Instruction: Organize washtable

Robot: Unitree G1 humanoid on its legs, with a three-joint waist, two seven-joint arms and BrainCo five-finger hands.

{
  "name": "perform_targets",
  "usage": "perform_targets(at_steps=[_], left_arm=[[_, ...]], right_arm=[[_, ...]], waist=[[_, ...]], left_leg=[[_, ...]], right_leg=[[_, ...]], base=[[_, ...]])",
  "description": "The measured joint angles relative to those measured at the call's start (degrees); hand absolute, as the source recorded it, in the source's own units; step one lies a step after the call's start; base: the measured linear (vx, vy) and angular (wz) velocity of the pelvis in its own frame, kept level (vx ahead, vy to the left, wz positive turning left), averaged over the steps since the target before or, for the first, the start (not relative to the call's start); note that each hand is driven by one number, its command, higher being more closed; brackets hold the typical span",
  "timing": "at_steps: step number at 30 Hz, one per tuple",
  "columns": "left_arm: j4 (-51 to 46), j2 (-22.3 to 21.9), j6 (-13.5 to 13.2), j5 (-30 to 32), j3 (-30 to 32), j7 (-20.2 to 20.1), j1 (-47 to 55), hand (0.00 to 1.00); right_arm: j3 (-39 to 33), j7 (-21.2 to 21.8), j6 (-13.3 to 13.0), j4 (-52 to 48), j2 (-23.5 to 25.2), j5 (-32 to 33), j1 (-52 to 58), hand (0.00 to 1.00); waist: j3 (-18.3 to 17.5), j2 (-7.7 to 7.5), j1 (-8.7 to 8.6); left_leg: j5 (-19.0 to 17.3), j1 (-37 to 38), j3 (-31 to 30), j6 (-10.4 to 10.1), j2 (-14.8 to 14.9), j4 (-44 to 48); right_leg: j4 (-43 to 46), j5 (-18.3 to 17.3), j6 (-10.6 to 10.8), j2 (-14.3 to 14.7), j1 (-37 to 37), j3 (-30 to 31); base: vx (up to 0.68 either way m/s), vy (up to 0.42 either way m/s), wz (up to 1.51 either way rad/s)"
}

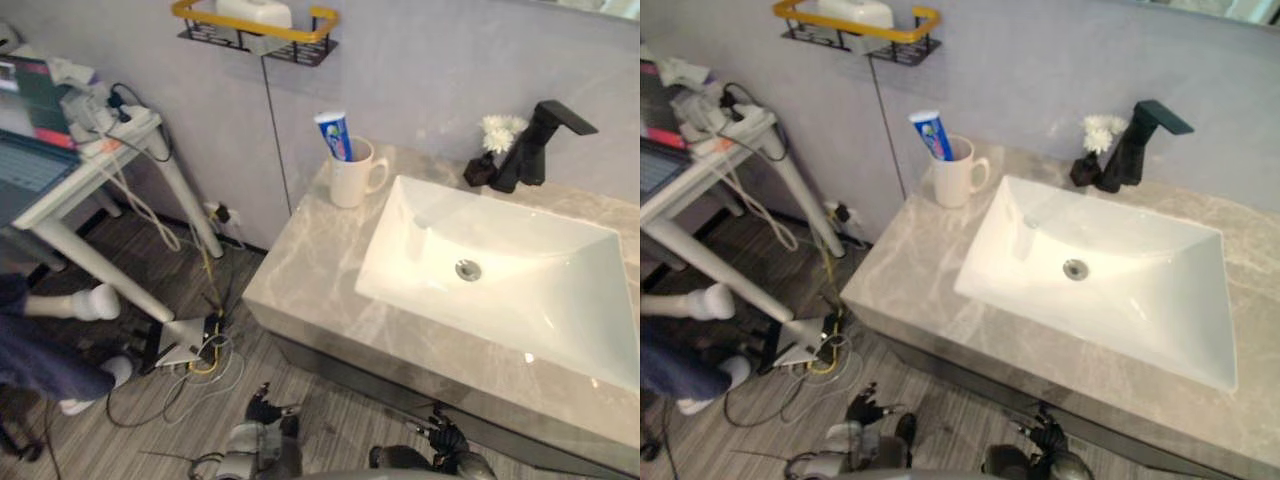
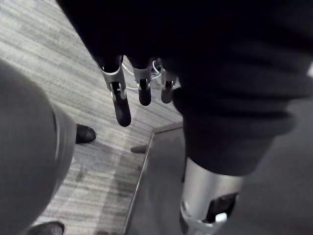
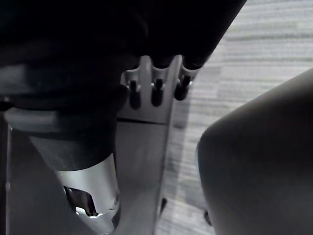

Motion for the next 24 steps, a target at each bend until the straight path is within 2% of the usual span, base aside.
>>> perform_targets(at_steps=[1,2,5,6,7,8,10,11,12,13,14,17,20,22,24], left_arm=[[-0.01,-0.1,0.05,0.02,-0.36,0.0,-0.2,0.0],[-0.04,-0.22,0.1,0.12,-0.72,0.01,-0.95,0.0],[-0.12,-0.19,0.2,0.22,-2.48,-0.02,-1.37,0.0],[-0.11,-0.14,0.25,0.26,-2.67,-0.04,-1.4,0.0],[0.02,-0.06,0.44,0.28,-2.7,-0.09,-1.73,0.0],[0.85,0.2,0.5,0.29,-3.52,-0.1,-2.48,0.0],[1.21,0.78,0.52,0.35,-4.95,-0.25,-2.54,0.0],[1.26,1.06,0.52,0.35,-5.52,-0.25,-2.52,0.0],[1.32,1.69,0.51,0.51,-7.04,-0.24,-2.31,0.0],[1.32,2.44,0.51,0.87,-7.84,-0.28,-2.22,0.0],[1.32,2.8,0.49,0.94,-8.37,-0.28,-2.22,0.0],[1.43,3.52,0.46,1.41,-8.79,-0.33,-1.91,0.0],[1.35,3.84,0.47,1.4,-8.63,-0.36,-0.3,0.0],[1.23,3.85,0.5,1.38,-8.63,-0.41,0.57,0.0],[0.8,4.05,0.49,1.29,-8.7,-0.35,0.52,0.0]], right_arm=[[-0.09,-0.35,0.0,-0.3,0.37,0.15,-0.11,0.0],[-0.21,-0.54,-0.02,-0.37,0.62,0.24,-0.15,0.0],[-2.58,-1.27,0.63,-0.1,0.59,1.22,0.0,0.0],[-2.98,-1.22,0.63,0.22,0.36,1.21,-0.16,0.0],[-3.81,-1.16,0.58,0.77,0.14,1.23,-0.5,0.0],[-4.58,-1.13,0.48,1.55,0.17,1.32,-0.57,0.0],[-5.43,-0.92,0.17,1.93,0.3,1.63,-0.57,0.0],[-6.34,-0.83,-0.01,1.96,0.26,1.66,-0.57,0.0],[-6.56,-0.83,0.05,2.03,0.82,1.6,-0.74,0.0],[-6.0,-0.86,0.0,2.34,0.73,1.59,-0.83,0.0],[-5.66,-0.86,0.02,2.48,0.68,1.58,-0.94,0.0],[-3.15,-0.98,0.0,2.28,0.21,1.19,-1.45,0.0],[-1.18,-0.94,0.05,2.27,0.13,0.2,-2.04,0.0],[0.6,-0.85,0.28,2.25,0.19,-1.2,-2.08,0.0],[1.0,-0.39,0.62,2.25,0.37,-1.68,-1.97,0.0]], waist=[[0.23,-0.7,-0.24],[0.61,-1.38,-0.74],[0.57,-1.34,-1.97],[0.49,-1.06,-2.1],[0.35,-0.18,-2.21],[0.42,-0.19,-2.56],[0.43,0.12,-2.81],[0.41,0.11,-2.78],[0.45,0.17,-2.76],[0.08,-0.44,-2.77],[0.04,-0.39,-2.75],[-0.45,0.64,-2.84],[-0.59,0.39,-2.43],[-0.72,-0.85,-1.7],[-0.97,-2.23,-1.54]], left_leg=[[-1.56,-0.15,3.93,2.44,1.71,-1.34],[-1.51,-1.66,10.27,2.49,3.31,2.43],[-1.72,-3.73,17.46,2.67,3.62,16.23],[-2.48,-3.25,18.47,2.75,3.76,17.65],[-5.28,-1.55,20.3,2.18,3.93,17.56],[-7.03,-0.27,22.82,2.41,4.32,16.86],[-7.96,1.29,27.49,3.09,4.47,13.36],[-8.05,1.98,27.78,3.28,3.88,11.43],[-6.64,2.69,27.57,3.79,1.97,8.22],[-5.09,3.61,27.27,4.72,0.3,5.29],[-4.57,3.84,26.93,4.88,-0.43,4.29],[-3.59,3.45,25.68,5.62,-2.64,1.59],[-3.72,3.58,24.18,5.96,-5.2,-0.3],[-3.94,3.67,22.77,6.29,-7.66,-1.08],[-4.64,3.76,20.17,7.36,-9.77,-0.65]], right_leg=[[-0.95,0.55,-0.95,-0.63,-0.03,-1.79],[-1.86,1.57,-1.67,-1.99,-0.07,-4.71],[-2.65,2.54,-2.53,-4.36,0.11,-12.12],[-3.08,2.95,-2.32,-4.42,0.09,-13.19],[-3.77,3.54,-1.95,-4.74,0.08,-15.28],[-3.92,3.9,-1.43,-5.35,-0.05,-17.28],[-4.53,4.55,-0.06,-5.84,0.55,-18.86],[-5.29,4.99,0.69,-5.89,0.95,-18.87],[-7.08,5.7,1.84,-6.45,1.35,-18.67],[-9.05,7.11,2.25,-7.19,2.17,-18.55],[-9.86,7.56,2.58,-7.41,2.44,-18.59],[-11.89,8.43,3.77,-8.27,2.55,-18.63],[-10.85,6.99,5.24,-9.62,2.56,-18.49],[-7.12,3.76,7.67,-12.15,1.73,-18.46],[-4.04,2.43,9.1,-13.31,1.94,-17.79]], base=[[-0.24,-0.168,1.1],[-0.17,-0.144,1.11],[-0.12,-0.099,1.33],[-0.08,0.017,1.06],[-0.08,0.082,0.96],[-0.12,0.133,0.91],[-0.11,0.155,0.58],[-0.1,0.169,0.4],[-0.1,0.15,0.3],[-0.12,0.184,0.27],[-0.11,0.14,0.27],[-0.08,0.123,0.31],[-0.02,0.096,0.32],[0.04,0.113,0.48],[0.17,0.067,0.74]])
